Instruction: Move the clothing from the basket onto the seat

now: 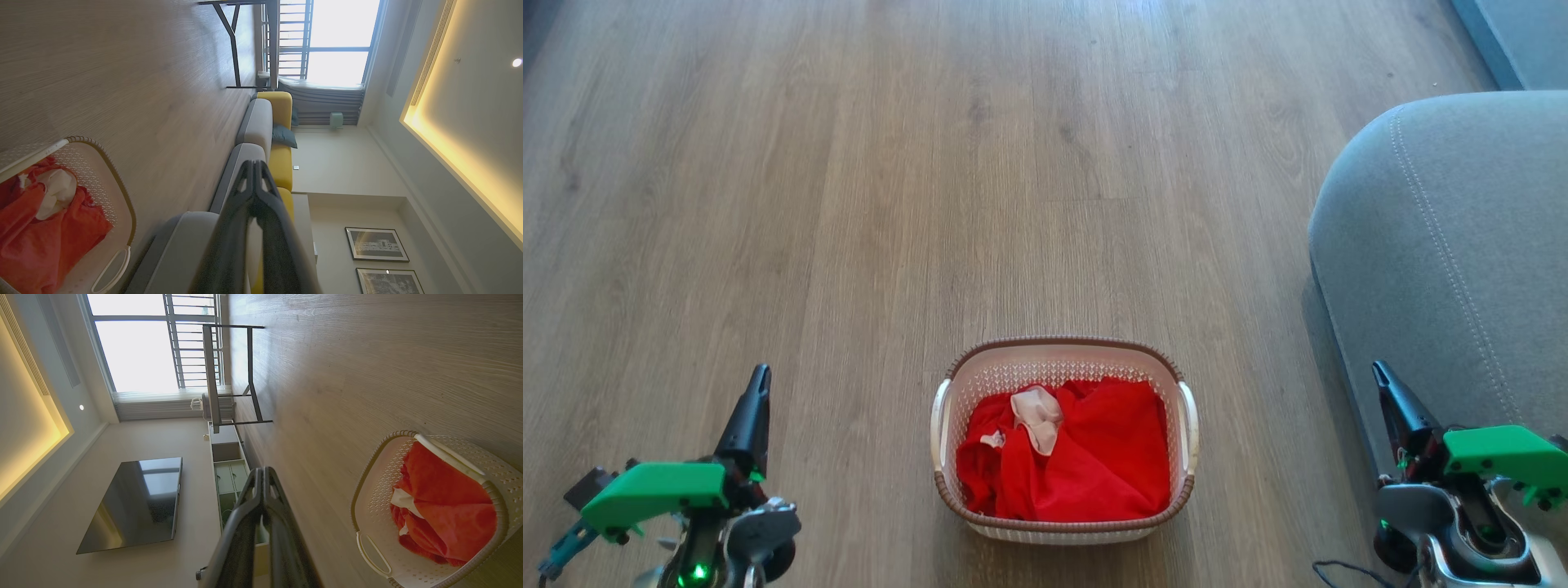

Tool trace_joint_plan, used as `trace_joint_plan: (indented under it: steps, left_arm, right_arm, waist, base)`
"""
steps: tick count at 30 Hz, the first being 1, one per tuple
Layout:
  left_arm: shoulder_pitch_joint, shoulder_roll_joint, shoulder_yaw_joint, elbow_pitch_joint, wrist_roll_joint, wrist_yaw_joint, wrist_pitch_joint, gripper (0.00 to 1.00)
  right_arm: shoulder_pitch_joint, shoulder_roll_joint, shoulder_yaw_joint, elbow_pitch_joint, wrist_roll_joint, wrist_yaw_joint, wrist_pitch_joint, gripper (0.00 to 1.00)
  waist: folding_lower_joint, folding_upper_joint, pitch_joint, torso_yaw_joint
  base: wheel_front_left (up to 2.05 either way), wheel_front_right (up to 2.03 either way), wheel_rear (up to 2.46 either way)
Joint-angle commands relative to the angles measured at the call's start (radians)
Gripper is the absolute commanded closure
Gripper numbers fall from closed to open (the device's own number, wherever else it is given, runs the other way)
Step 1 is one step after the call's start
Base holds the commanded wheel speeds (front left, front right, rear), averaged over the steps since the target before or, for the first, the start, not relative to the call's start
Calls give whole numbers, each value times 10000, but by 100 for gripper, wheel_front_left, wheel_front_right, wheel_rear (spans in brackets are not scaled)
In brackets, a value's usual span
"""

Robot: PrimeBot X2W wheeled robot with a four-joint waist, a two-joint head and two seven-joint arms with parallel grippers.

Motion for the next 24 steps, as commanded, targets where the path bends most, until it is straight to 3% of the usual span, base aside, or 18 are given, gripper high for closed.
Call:
trace_joint_plan:
  steps: [1, 24]
  left_arm:
    - [-558, 54, 357, -346, -45, -67, 72, 100]
    - [-558, 54, 357, -346, -45, -67, 72, 100]
  right_arm:
    - [-154, -52, 175, -411, 48, 71, 73, 100]
    - [-154, -52, 175, -411, 48, 71, 73, 100]
  waist:
    - [0, 0, 0, 0]
    - [0, 0, 0, 0]
  base:
    - [0, 0, 0]
    - [0, 0, 0]
